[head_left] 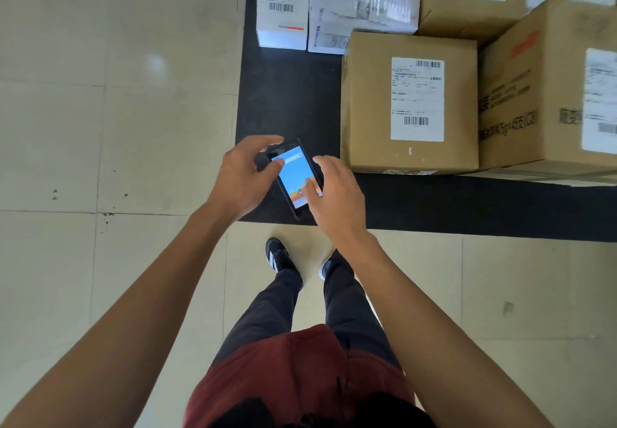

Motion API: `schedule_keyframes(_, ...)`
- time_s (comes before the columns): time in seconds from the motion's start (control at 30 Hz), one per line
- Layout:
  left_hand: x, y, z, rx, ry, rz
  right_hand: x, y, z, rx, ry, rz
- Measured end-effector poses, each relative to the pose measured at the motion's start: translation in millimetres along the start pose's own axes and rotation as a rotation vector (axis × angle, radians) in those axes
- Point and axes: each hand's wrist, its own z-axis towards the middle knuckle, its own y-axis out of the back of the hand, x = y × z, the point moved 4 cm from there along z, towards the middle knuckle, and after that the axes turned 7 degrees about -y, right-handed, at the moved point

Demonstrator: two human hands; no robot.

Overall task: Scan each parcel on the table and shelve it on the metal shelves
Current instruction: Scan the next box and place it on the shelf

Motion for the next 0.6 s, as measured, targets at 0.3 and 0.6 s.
schedule_keyframes(0.3,-48,-59,30,0.094,-0.151,-0.028,-77,114,18,-0.239,-0.055,0.137)
schedule_keyframes(0.6,-73,-116,49,0.185,-0.144,0.102,-147,136,44,-0.024,-0.167,-0.121)
